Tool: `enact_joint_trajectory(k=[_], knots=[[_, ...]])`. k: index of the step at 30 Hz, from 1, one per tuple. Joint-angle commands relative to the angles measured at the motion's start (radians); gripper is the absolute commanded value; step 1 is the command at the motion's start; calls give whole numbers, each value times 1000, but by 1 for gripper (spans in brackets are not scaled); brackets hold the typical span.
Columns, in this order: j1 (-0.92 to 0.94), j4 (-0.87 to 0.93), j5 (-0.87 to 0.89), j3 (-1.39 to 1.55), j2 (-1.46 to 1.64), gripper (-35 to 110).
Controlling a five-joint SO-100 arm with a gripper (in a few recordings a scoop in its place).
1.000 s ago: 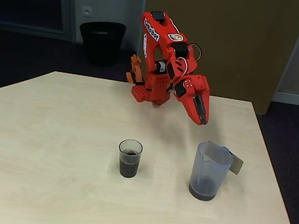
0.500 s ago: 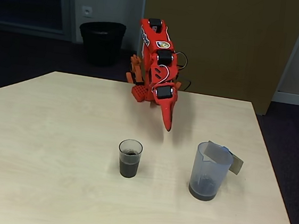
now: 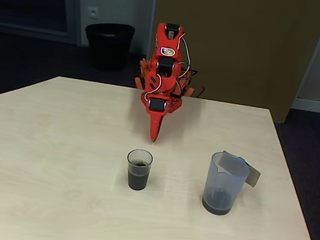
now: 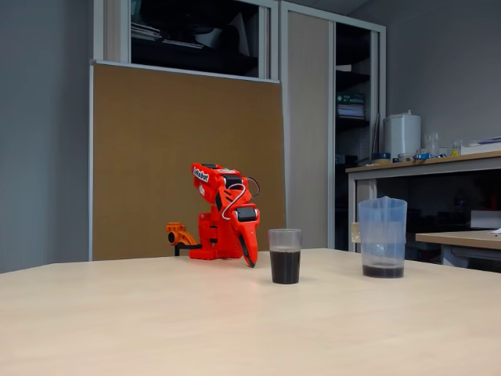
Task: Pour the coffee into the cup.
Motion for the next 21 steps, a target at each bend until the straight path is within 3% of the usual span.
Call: enact_joint_trajectory(k=[1, 21], knots=[[6, 106, 31, 12, 51, 0], [12, 434, 35, 12, 388, 0]])
